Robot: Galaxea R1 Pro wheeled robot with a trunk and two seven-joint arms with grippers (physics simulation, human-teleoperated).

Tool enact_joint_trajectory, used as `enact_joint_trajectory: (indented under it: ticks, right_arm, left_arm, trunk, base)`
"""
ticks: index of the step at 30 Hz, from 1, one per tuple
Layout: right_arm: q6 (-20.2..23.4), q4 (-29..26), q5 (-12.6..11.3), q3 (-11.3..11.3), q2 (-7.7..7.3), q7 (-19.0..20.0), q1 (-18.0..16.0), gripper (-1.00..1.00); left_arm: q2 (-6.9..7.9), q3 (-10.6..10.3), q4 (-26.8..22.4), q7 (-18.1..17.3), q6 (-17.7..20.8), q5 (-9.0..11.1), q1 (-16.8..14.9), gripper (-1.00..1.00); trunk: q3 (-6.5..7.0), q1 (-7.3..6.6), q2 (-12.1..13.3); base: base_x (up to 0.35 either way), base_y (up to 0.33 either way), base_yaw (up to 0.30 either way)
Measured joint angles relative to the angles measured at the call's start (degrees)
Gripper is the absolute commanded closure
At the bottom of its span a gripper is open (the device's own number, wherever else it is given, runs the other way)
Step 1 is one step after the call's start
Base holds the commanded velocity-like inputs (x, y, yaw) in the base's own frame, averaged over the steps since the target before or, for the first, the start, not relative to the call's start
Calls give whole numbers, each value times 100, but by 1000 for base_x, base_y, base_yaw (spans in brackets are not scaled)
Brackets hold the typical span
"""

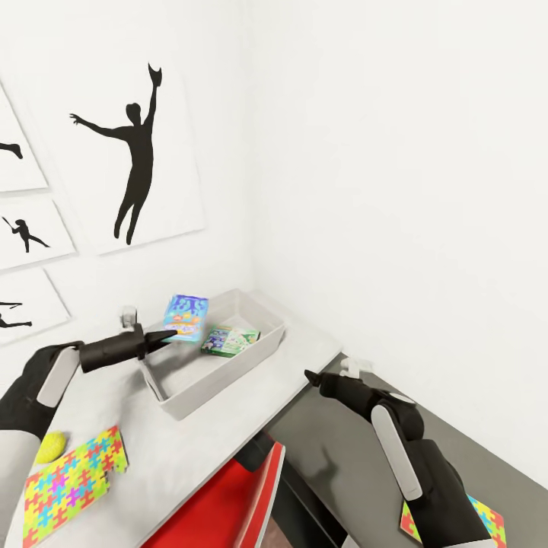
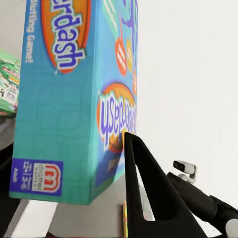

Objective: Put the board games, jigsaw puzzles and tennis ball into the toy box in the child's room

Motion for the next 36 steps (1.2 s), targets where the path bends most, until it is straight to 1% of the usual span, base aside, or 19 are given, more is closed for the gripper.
enact_joint_trajectory:
  ticks: [2,3,4,5,6,7,8,9,10,11,12,14,16,18,22,25,33,36]
  right_arm:
    - [0,0,-4,-6,-1,32,0,-100]
    - [0,-1,-6,-8,-1,54,0,-100]
    - [-1,-2,-7,-9,-1,59,0,-100]
    - [-1,-1,-7,-9,-1,65,0,-100]
    - [-1,0,-8,-10,-1,71,0,-100]
    - [-1,0,-8,-12,-1,73,0,-100]
    - [-1,0,-8,-14,-1,74,0,-100]
    - [-4,1,-9,-17,-1,75,0,-100]
    - [-7,0,-9,-21,-1,76,0,-100]
    - [-17,-2,-4,-24,-1,76,0,-100]
    - [-24,0,0,-26,-1,76,0,-100]
    - [-35,2,15,-27,-1,77,0,-100]
    - [-75,4,23,-30,-1,77,0,-100]
    - [-166,8,28,-29,-2,74,0,-100]
    - [-267,17,40,-34,-9,72,0,-100]
    - [-280,21,35,-36,-10,72,0,-100]
    - [-282,22,33,-37,-10,71,0,-100]
    - [-282,23,33,-37,-10,72,0,-100]
  left_arm:
    - [-148,12,8,378,-3,6,-89,100]
    - [-272,14,16,656,-4,3,-130,100]
    - [-322,18,26,760,-11,0,-147,100]
    - [-420,24,63,977,-8,13,-183,100]
    - [-548,31,174,1357,-24,-26,-253,100]
    - [-615,41,276,1624,-36,-36,-315,100]
    - [-664,62,385,1873,-34,0,-386,100]
    - [-723,140,548,2214,-50,-10,-494,100]
    - [-758,212,633,2413,-54,-14,-546,100]
    - [-794,362,721,2715,-55,13,-593,100]
    - [-808,483,762,2933,-65,-16,-611,100]
    - [-825,713,804,3372,-70,12,-629,100]
    - [-850,886,824,3799,-103,10,-637,100]
    - [-870,943,828,4007,-211,58,-640,100]
    - [-907,979,832,4393,-391,50,-641,100]
    - [-1018,984,833,4646,-417,78,-641,100]
    - [-1247,985,835,5081,-412,42,-652,100]
    - [-1290,990,834,5234,-407,21,-667,100]
  trunk:
    - [0,0,0]
    - [0,0,0]
    - [0,0,0]
    - [0,0,0]
    - [0,0,0]
    - [0,0,0]
    - [0,0,0]
    - [0,0,0]
    - [0,0,0]
    - [0,0,0]
    - [0,0,0]
    - [0,0,0]
    - [0,0,0]
    - [0,0,0]
    - [0,0,0]
    - [0,0,0]
    - [0,0,0]
    - [0,0,0]
  base:
    - [0,0,0]
    - [0,0,0]
    - [0,0,0]
    - [0,0,0]
    - [0,0,0]
    - [0,0,0]
    - [0,0,0]
    - [0,0,0]
    - [0,0,0]
    - [0,0,0]
    - [0,0,0]
    - [0,0,0]
    - [0,0,0]
    - [0,0,0]
    - [0,0,0]
    - [0,0,0]
    - [0,0,0]
    - [0,0,0]
